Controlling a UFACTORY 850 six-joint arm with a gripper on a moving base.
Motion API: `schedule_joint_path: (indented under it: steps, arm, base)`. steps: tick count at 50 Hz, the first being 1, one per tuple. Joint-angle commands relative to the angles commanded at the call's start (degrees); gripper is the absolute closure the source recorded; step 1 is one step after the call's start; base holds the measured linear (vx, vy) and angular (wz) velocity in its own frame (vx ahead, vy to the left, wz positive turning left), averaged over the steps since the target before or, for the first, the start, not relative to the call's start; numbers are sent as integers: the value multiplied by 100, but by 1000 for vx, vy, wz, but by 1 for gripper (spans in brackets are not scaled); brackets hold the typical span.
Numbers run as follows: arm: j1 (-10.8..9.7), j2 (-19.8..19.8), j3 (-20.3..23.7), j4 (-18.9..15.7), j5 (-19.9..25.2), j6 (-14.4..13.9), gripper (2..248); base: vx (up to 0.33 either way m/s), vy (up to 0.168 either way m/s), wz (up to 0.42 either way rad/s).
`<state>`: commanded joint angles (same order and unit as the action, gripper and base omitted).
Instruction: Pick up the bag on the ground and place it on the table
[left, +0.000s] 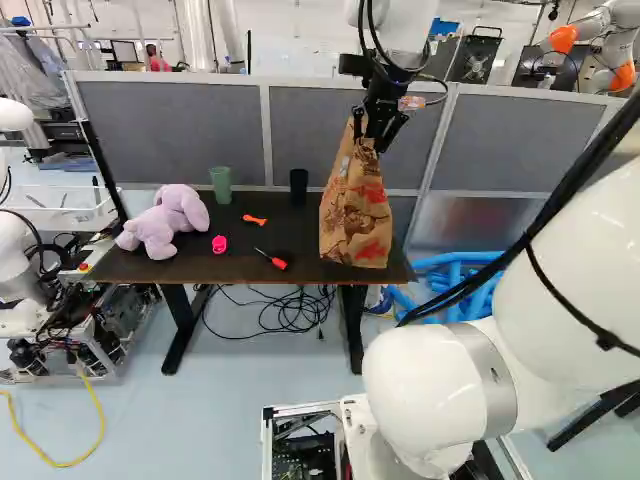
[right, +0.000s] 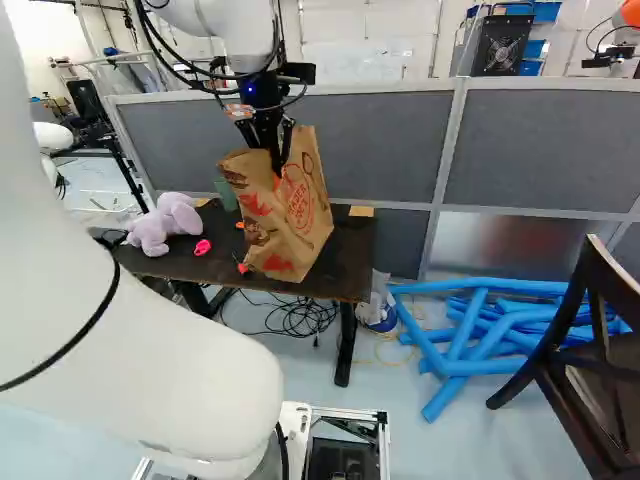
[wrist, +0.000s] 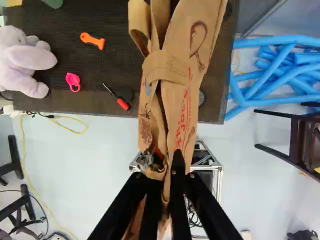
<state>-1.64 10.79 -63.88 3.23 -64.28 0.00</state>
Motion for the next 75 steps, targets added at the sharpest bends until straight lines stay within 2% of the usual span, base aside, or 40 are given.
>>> schedule_joint_path:
  steps: [28,53,75]
  arm:
    - [44,-342,-304,-317,0,0,227]
    - [241,-645,-586,-334,0,0,227]
    - [334,-943,-875,-334,0,0,227]
  base:
    - [0,0,0]
    - [0,0,0]
    - [0,0,0]
